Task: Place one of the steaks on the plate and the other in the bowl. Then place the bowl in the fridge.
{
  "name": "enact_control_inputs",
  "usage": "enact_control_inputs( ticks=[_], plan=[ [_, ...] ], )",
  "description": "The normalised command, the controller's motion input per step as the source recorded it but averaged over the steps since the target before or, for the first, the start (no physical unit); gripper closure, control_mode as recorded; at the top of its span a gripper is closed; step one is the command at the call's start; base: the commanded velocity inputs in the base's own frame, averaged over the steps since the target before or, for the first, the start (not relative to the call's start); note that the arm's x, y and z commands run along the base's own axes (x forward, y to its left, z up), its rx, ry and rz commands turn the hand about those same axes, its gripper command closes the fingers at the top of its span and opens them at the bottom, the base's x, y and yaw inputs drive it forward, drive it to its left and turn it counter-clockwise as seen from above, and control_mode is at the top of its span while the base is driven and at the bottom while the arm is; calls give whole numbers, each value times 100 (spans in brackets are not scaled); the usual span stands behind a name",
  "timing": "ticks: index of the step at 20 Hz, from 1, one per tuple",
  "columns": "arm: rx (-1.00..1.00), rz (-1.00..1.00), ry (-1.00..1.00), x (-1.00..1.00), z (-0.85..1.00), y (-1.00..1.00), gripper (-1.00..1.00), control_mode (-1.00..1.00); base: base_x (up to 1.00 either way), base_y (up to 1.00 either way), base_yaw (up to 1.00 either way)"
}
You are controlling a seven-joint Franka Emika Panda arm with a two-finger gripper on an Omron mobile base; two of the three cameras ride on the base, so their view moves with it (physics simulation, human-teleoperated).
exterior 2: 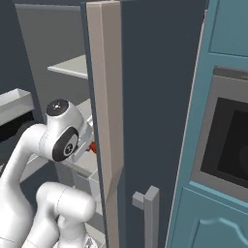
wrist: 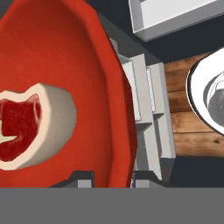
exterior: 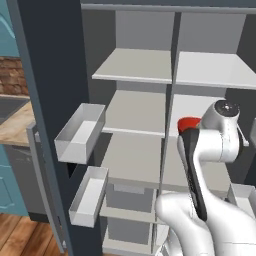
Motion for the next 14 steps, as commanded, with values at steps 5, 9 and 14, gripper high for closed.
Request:
enact_control_inputs(
  ticks=[5, 9, 14],
  plan=[
    [-1, 0, 1, 52, 0, -20, 100, -100, 0, 0, 0],
    [-4, 0, 1, 47, 0, -14, 100, -100, 0, 0, 0],
    [-6, 0, 1, 42, 0, -17, 100, -100, 0, 0, 0]
  ],
)
